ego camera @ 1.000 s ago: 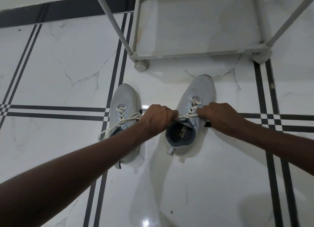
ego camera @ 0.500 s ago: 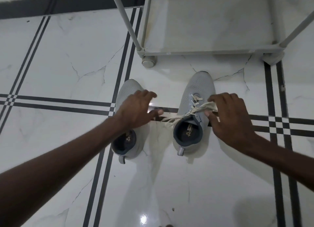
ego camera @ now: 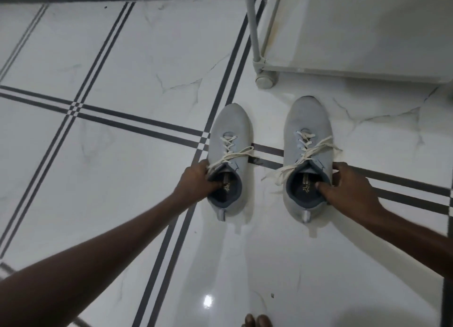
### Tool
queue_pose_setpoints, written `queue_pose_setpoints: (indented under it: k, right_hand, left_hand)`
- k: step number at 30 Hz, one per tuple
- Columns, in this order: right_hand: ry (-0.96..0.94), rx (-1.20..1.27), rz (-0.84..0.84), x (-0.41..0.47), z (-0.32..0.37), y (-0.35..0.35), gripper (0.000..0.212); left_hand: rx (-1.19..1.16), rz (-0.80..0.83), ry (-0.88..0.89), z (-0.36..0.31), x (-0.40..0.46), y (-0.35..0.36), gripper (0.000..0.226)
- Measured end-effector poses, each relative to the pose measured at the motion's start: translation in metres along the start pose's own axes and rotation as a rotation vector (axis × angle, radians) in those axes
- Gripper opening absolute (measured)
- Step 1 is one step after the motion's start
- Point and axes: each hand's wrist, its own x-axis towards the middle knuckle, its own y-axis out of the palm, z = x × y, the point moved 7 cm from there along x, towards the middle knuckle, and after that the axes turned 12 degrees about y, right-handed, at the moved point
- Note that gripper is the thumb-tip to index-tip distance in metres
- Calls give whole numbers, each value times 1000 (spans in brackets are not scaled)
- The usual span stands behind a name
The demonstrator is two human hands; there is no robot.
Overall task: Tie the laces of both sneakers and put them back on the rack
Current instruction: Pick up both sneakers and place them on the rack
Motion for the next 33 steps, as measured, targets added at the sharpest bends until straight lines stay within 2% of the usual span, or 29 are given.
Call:
queue_pose_setpoints:
  k: [9,14,17,22,25,28,33]
  right_hand:
    - [-64,-39,39,-8,30,21,42]
    - [-91,-28,46,-14,41,17,47]
    - [-93,-36,56,-31,59,5,31]
    - [-148,-99,-14,-88,113,-44,15]
    - [-212,-151,-92,-131,158,-86,21]
    - [-245,-147,-135,-175,197,-125,20]
    - [-277,-48,-206,-265,274,-214,24]
  left_hand:
    - [-227,-25,31,-27,-14,25,44]
    - [-259,-46,34,-27,-23,18,28]
    - [-246,-53,39,-34,-36,-9,23]
    - [-260,-61,51,-66,-75,-90,31]
    - [-290,-103,76,-93,-102,-152,29]
    - [-311,-153,75,-120,-129,-208,7]
    - [-383,-251,79,-176,-183,-325,14]
